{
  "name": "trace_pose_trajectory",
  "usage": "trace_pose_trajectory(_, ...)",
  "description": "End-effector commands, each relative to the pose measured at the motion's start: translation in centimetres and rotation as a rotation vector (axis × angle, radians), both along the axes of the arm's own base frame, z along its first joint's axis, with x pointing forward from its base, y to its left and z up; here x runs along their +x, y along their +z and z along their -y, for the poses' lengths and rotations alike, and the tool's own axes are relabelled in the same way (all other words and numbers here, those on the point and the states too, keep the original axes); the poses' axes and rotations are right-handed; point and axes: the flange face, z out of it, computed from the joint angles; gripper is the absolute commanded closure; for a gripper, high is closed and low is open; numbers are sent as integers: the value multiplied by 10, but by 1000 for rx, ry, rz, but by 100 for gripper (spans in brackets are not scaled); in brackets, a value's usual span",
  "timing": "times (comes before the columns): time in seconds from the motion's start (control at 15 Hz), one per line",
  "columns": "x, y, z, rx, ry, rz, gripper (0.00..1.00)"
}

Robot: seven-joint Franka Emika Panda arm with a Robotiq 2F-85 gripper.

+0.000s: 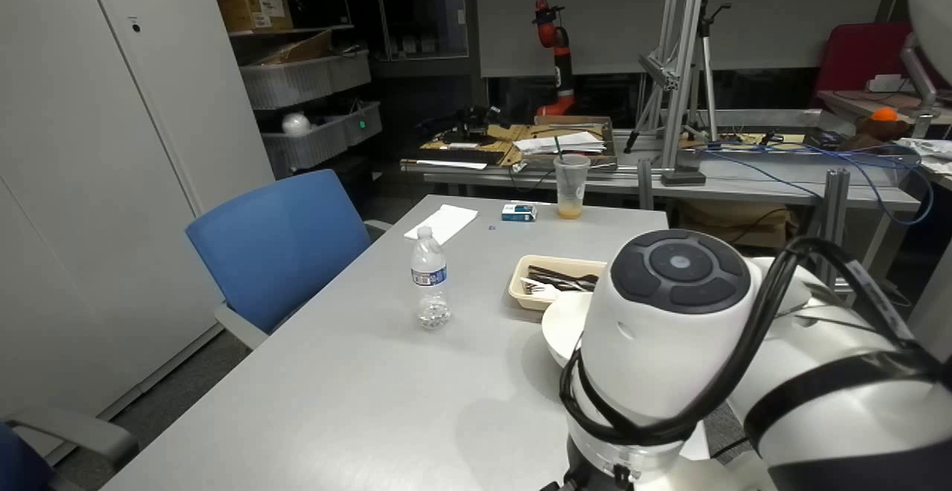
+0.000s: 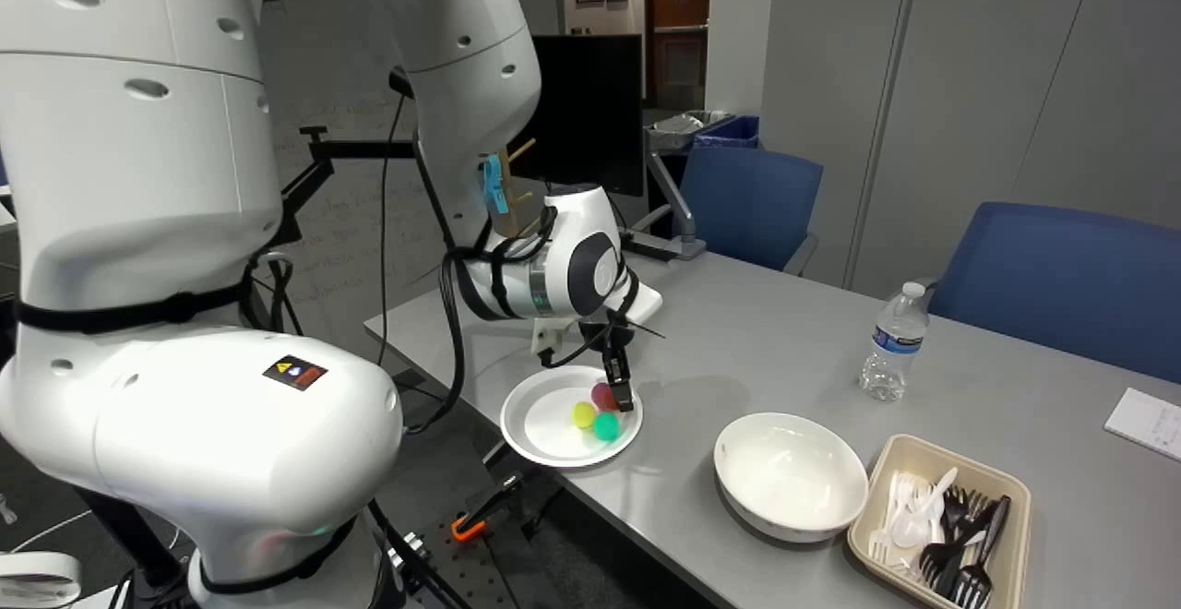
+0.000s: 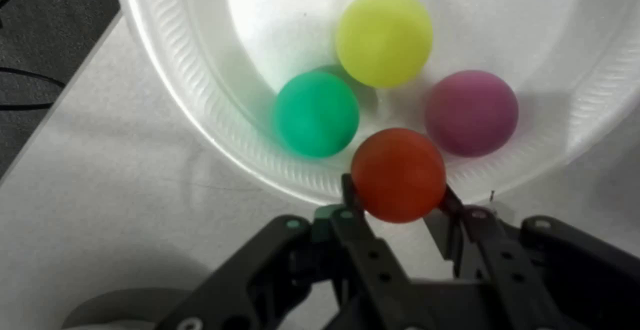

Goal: Move the red, green and yellow objects from the white plate onto the white bowl respectively

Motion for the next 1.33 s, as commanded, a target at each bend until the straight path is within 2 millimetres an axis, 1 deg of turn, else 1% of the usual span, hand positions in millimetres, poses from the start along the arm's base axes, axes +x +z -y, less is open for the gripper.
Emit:
trace_pose_trajectory(0.0,0,30,-10,-33,46,5,89)
trace_pose_trajectory(0.2,4,48,-5,-30,81,-29,89)
trace_pose_trajectory(0.4,18,67,12,-60,65,-51,89)
trace_pose_trajectory(0.47,12,50,2,-44,55,-43,89)
trace_pose_trajectory(0.53,15,54,6,-41,47,-42,64)
trace_pose_trajectory(0.67,14,52,7,-39,46,-47,64)
trace_pose_trajectory(0.87,12,49,2,-40,54,-54,64)
trace_pose_trajectory(0.93,11,49,2,-41,55,-54,89)
trace_pose_trajectory(1.0,16,51,6,-40,47,-48,89)
trace_pose_trajectory(1.13,34,65,27,-52,16,-24,89)
trace_pose_trajectory(1.27,53,84,54,-54,-32,11,89)
